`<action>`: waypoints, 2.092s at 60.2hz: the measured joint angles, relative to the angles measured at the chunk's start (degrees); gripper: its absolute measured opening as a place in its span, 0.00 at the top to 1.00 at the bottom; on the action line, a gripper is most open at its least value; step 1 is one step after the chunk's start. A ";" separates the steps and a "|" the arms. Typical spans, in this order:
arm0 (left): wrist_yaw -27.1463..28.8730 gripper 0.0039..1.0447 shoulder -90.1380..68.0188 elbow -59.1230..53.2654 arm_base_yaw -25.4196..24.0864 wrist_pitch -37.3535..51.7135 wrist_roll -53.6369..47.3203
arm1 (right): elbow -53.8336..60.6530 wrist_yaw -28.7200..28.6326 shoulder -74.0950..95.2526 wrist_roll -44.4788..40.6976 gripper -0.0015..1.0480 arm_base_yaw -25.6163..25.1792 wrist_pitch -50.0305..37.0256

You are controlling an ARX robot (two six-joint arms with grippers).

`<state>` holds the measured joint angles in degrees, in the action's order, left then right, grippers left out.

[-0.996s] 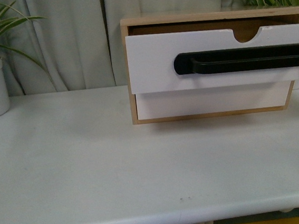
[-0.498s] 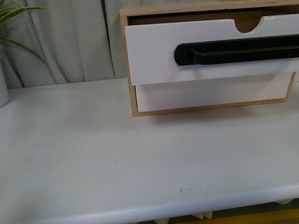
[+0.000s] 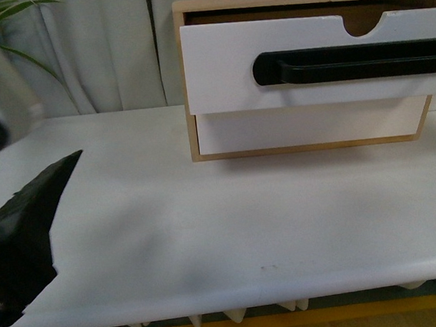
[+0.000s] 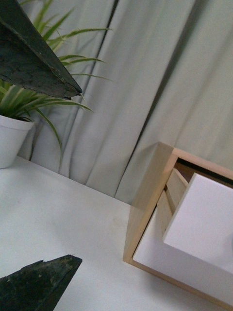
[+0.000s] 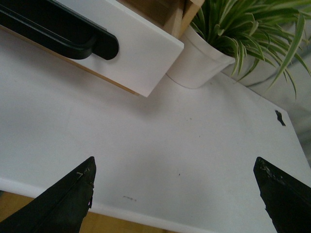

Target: Close drawer sideways

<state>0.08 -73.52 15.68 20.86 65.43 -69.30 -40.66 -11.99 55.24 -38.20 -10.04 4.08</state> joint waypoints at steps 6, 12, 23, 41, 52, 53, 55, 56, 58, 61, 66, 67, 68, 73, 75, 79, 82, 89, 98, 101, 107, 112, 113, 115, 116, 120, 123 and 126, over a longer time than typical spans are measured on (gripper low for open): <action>-0.72 0.06 -3.45 3.58 -0.04 -1.44 -1.07 | -4.04 -0.68 3.63 -2.71 0.09 0.00 0.55; -1.11 0.06 -6.45 7.52 0.00 -2.97 -1.68 | -8.00 -1.14 7.50 -4.63 0.09 -0.24 0.81; -0.26 0.06 -11.02 13.88 1.46 -5.42 -2.71 | -12.66 -1.99 12.79 -6.97 0.09 -0.39 2.19; 2.29 0.06 -18.18 23.89 3.67 -9.68 -4.22 | -16.20 -4.22 17.66 -10.05 0.09 -0.37 4.44; 2.43 0.06 -20.11 29.62 4.15 -13.27 -4.72 | -18.10 -5.29 19.50 -11.67 0.09 -0.28 5.38; 2.51 0.06 -20.20 29.86 4.17 -13.44 -4.90 | -18.18 -5.33 19.61 -11.74 0.09 -0.28 5.42; 2.58 0.06 -20.37 30.49 4.26 -13.97 -5.05 | -18.47 -5.33 19.96 -12.07 0.09 -0.26 5.42; 2.29 0.06 -20.50 30.80 4.28 -14.27 -5.07 | -18.56 -5.33 20.09 -12.09 0.09 -0.26 5.42; 2.16 0.06 -20.68 31.32 4.37 -14.64 -5.20 | -18.78 -5.33 20.44 -12.20 0.09 -0.24 5.29; 2.05 0.06 -20.96 31.87 4.55 -15.08 -5.27 | -19.15 -5.31 21.14 -12.39 0.09 -0.20 5.20; 1.84 0.06 -21.38 32.98 5.01 -16.02 -5.29 | -19.87 -5.49 22.27 -12.55 0.09 -0.04 5.22; 1.81 0.06 -21.42 33.20 5.09 -16.28 -5.29 | -20.04 -5.64 22.53 -12.57 0.09 -0.02 5.33; 1.79 0.06 -21.44 33.29 5.16 -16.39 -5.31 | -20.13 -5.73 22.69 -12.57 0.09 -0.02 5.40; 1.79 0.06 -21.46 33.66 5.44 -16.94 -5.49 | -20.50 -5.77 23.30 -12.70 0.09 0.02 5.66; 1.77 0.06 -21.46 33.79 5.51 -17.16 -5.60 | -20.61 -5.75 23.54 -12.81 0.09 0.02 5.66; 1.55 0.06 -21.51 34.05 5.51 -17.20 -5.68 | -20.96 -5.49 24.11 -12.83 0.09 0.02 5.25; 1.38 0.06 -21.57 34.27 5.51 -17.27 -5.68 | -21.75 -5.27 24.96 -12.81 0.09 0.02 4.55; 0.76 0.06 -22.21 34.99 5.49 -17.53 -5.68 | -23.30 -5.27 26.73 -12.66 0.09 0.00 3.80; -0.37 0.06 -23.47 36.37 5.49 -18.05 -5.66 | -24.85 -5.01 29.20 -12.59 0.09 -0.17 2.97; -0.61 0.06 -23.80 36.83 5.49 -18.29 -5.66 | -25.42 -4.87 30.05 -12.59 0.09 -0.28 2.73; -1.36 0.06 -24.61 38.14 5.49 -18.84 -5.68 | -26.91 -4.39 32.13 -12.57 0.09 -0.39 1.68; -1.46 0.06 -25.24 39.23 5.49 -19.10 -5.75 | -28.11 -4.15 33.68 -12.52 0.09 -0.37 0.96; -1.42 0.06 -25.49 39.58 5.49 -19.19 -5.77 | -28.28 -4.13 33.94 -12.46 0.09 -0.37 0.83; -1.33 0.06 -25.68 40.02 5.49 -19.32 -5.92 | -28.81 -4.09 34.62 -12.35 0.09 -0.33 0.44; -1.20 0.06 -25.90 40.39 5.46 -19.41 -6.03 | -29.09 -3.98 35.12 -12.26 0.09 -0.28 0.11; -0.76 0.06 -26.51 41.68 5.29 -19.52 -6.62 | -29.99 -3.67 36.41 -11.89 0.09 -0.04 -1.09; -0.52 0.06 -26.91 42.58 5.07 -19.69 -6.95 | -30.53 -3.45 37.29 -11.58 0.09 0.15 -1.70; -0.33 0.06 -27.45 43.63 4.76 -19.74 -7.28 | -31.08 -3.19 38.16 -11.37 0.09 0.37 -2.54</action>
<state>-0.25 -100.97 59.31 25.63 45.69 -76.58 -71.75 -15.18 93.41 -49.56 -9.67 1.54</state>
